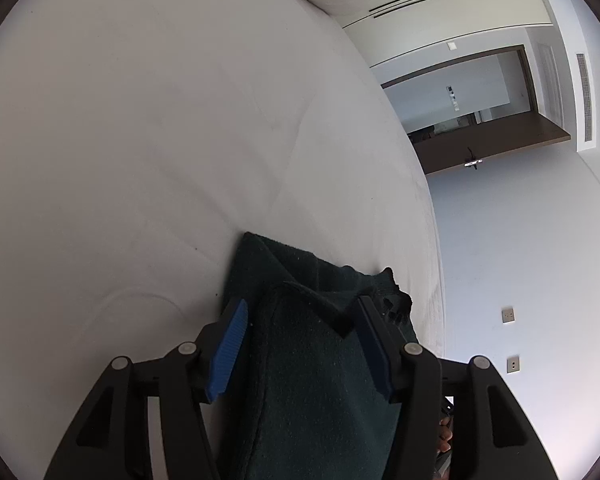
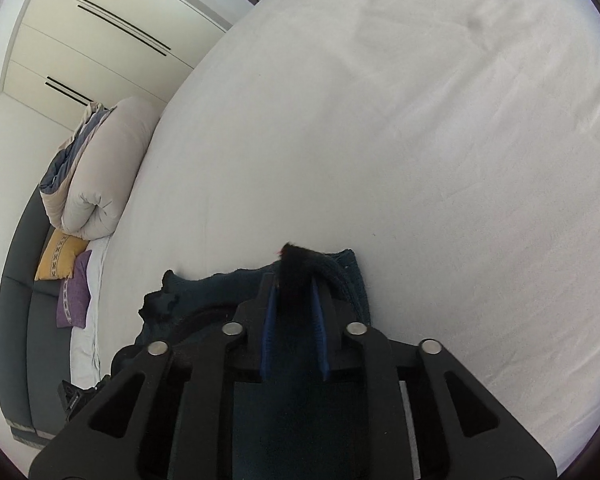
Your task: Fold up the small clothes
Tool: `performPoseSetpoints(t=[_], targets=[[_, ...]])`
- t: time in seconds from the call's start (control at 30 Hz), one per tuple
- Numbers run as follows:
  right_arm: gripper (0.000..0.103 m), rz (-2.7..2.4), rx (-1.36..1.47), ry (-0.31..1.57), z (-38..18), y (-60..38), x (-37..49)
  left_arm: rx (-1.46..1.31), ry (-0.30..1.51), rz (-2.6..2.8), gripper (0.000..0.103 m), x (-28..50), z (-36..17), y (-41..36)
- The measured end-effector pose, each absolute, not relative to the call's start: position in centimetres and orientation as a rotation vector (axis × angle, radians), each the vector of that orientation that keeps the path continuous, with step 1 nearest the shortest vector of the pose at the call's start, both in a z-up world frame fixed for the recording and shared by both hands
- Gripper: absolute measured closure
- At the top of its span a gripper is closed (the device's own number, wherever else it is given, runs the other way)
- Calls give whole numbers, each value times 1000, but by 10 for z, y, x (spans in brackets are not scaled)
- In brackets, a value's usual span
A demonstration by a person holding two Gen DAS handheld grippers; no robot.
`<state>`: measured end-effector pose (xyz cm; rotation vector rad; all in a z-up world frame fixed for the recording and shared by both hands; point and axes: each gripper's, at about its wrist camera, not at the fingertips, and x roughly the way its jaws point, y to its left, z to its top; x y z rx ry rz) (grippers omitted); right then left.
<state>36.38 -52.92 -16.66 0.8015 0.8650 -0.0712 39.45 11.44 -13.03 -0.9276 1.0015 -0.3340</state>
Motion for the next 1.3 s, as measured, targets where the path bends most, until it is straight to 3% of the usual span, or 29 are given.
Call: performPoseSetpoints(t=[0.03,0.1,0.33,0.7,0.87,0.97,1.03,1.3], targets=[[45,-62,799,851,-162,-529,360,-922,998,-336,46,390,-128,117],[36,-38,802,817,-151,-527,359,-902,987,-341,46,379,-122,117],[36,-34,688,763,-121,-515,316,-714,981,-364,46,335,-116,98],[36,-156,577,809,-158,-503,188,-527,1003,-336,46,302,-124,77],[37,-169,425,836,-160,-489,175,-453,1002,-295,83,291,-124,74],[52,-155,330,865,-160,-477,177,-434,1002,-296,88,288,-122,74],[72,-145,292,884,-162,-470,178,-410,996,-295,89,285,-119,72],[96,-161,255,872,-153,-464,178,-456,944,-307,91,268,-104,82]])
